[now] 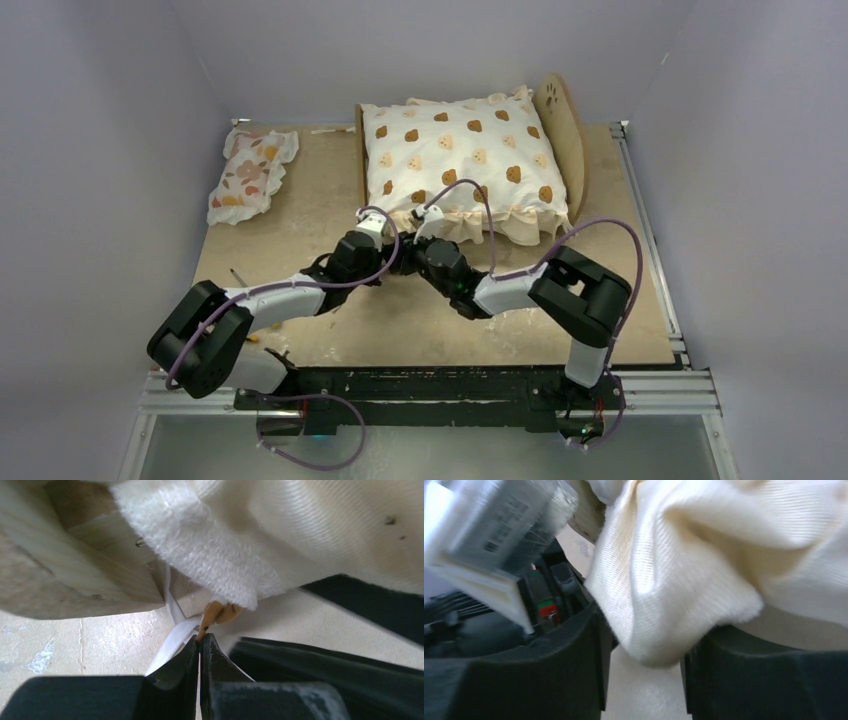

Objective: Set up the pet bed

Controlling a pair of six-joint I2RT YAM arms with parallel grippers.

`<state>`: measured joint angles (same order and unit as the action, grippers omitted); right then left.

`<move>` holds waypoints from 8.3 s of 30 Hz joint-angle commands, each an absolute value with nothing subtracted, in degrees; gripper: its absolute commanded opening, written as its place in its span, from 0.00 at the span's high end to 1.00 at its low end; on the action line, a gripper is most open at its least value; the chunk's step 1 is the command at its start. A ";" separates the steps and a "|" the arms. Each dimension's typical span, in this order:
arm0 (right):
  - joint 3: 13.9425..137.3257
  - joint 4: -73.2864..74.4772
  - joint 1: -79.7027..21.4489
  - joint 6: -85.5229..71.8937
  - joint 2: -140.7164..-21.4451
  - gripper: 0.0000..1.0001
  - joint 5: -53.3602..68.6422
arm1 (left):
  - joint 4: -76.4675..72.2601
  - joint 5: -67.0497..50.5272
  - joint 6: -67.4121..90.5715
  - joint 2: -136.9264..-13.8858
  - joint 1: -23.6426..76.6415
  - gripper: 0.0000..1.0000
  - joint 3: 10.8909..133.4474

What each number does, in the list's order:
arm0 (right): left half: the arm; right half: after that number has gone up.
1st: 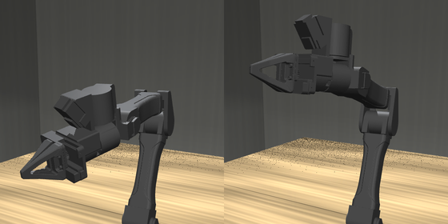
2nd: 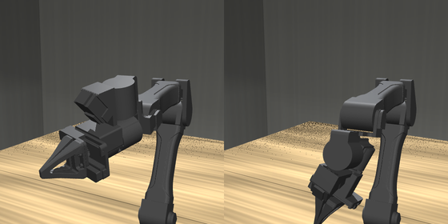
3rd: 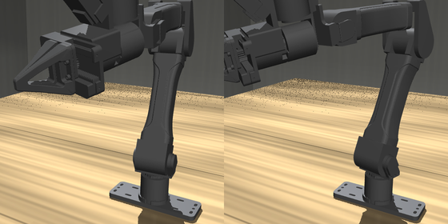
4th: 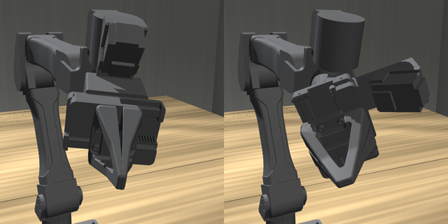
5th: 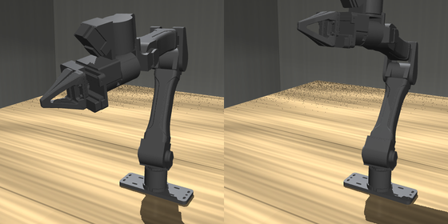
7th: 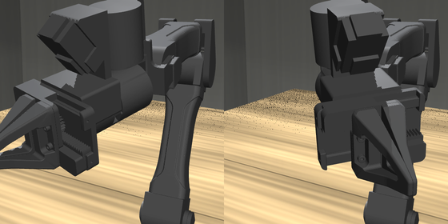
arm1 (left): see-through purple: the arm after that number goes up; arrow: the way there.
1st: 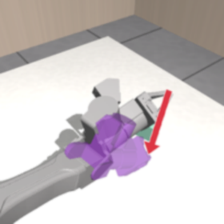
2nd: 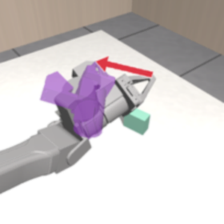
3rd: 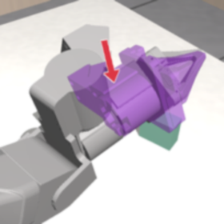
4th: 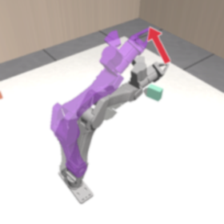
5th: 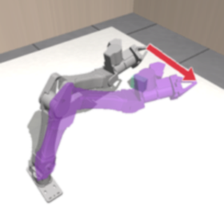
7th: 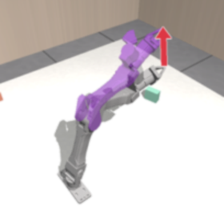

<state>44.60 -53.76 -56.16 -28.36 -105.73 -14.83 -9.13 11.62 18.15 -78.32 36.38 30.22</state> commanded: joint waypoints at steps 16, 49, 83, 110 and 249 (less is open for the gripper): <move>43.82 -35.93 -54.90 -46.51 -97.77 0.54 -20.48 | -13.14 8.87 16.04 -79.12 36.05 1.00 32.96; 49.55 -49.36 -50.63 -55.25 -112.29 0.92 -16.37 | -15.13 6.72 17.18 -77.77 36.00 1.00 31.13; 46.43 -52.20 -50.54 -52.08 -109.89 1.00 -15.32 | -1.83 24.80 30.09 -80.40 38.43 0.61 28.51; 38.49 -43.75 -50.54 -49.08 -101.54 1.00 -24.34 | 8.00 49.88 43.09 -51.66 32.70 1.00 30.29; 73.84 -19.76 -45.70 -13.47 -93.59 1.00 -1.49 | -30.90 30.55 33.33 -74.02 35.62 1.00 17.64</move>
